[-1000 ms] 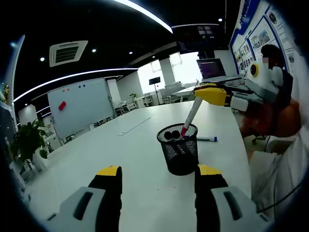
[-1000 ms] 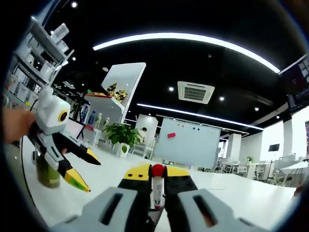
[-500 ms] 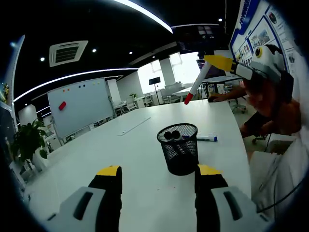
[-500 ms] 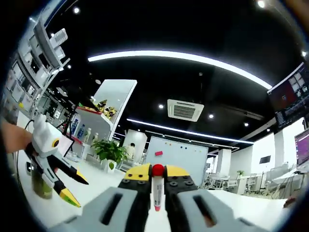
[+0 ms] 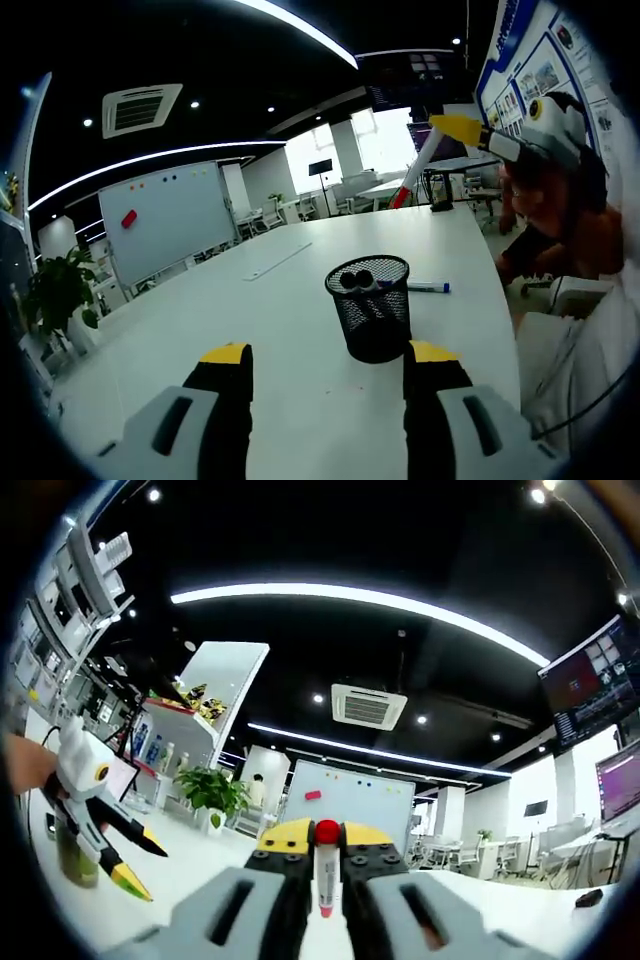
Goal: Pick up the whiteboard markers from the pen holder and place them facing the whiteboard neatly
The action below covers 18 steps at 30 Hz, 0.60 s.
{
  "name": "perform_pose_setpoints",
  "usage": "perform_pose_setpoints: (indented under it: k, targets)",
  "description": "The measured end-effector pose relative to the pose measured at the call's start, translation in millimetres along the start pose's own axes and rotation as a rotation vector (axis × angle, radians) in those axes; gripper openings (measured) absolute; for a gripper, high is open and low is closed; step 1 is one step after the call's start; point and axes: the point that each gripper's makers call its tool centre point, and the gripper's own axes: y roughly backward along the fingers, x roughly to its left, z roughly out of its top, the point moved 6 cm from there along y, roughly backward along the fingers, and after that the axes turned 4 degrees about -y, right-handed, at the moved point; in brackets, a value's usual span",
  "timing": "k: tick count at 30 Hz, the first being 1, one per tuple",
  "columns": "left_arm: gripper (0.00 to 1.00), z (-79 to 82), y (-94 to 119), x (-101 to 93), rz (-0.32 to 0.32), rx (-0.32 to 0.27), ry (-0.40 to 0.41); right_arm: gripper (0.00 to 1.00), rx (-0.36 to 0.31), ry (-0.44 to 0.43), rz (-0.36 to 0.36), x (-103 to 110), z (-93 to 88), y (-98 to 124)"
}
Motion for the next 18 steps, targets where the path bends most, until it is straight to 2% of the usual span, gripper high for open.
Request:
perform_pose_setpoints:
  k: [18]
  targets:
    - [0.62,0.0,0,-0.7,-0.001,0.001,0.0,0.09,0.033,0.013,-0.057,-25,-9.1,5]
